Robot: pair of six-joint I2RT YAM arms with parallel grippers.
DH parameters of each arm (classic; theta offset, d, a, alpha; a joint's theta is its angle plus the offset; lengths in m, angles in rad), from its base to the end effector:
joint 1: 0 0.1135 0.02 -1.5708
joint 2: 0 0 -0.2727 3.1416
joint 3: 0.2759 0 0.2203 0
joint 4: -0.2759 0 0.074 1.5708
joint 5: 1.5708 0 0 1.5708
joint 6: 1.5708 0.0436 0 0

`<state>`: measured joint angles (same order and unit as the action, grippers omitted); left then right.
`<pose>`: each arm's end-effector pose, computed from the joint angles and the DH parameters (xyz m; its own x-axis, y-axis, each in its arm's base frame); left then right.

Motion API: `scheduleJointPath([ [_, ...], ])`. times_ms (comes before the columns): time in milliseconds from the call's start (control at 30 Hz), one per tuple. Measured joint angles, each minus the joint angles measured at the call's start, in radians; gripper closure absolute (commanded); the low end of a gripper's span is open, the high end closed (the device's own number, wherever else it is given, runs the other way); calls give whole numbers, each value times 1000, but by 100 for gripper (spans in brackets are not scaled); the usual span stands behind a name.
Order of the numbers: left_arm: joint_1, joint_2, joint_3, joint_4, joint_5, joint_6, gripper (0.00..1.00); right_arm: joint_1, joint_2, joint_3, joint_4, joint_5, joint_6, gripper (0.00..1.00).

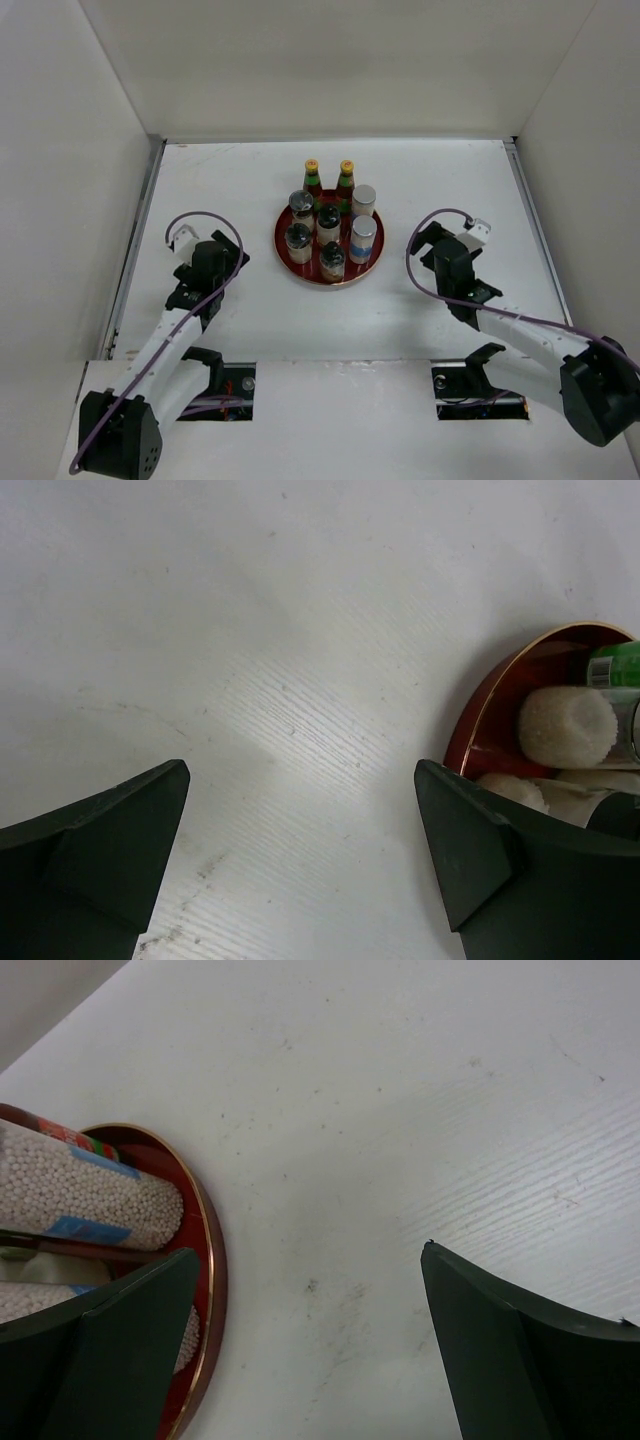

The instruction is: Organize the condiment bottles

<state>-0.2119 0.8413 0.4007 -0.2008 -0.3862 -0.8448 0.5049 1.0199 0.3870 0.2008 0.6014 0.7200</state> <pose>0.1474 -0.0149 0.2122 -0.3134 -0.6412 -0.7005 -0.5040 0.7375 -0.4496 0.1725 0.0672 0.2228 -0.2420 0.4874 -0.8389 0.2799 0.8630 0.4206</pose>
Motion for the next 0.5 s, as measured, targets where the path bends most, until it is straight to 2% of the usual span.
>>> scheduleJointPath([
  [233,-29,15,62,-59,-3,34,0,0,24,-1,34,-6,15,0],
  [500,-67,93,153,-55,-25,78,0,0,26,-1,40,-7,14,0],
])
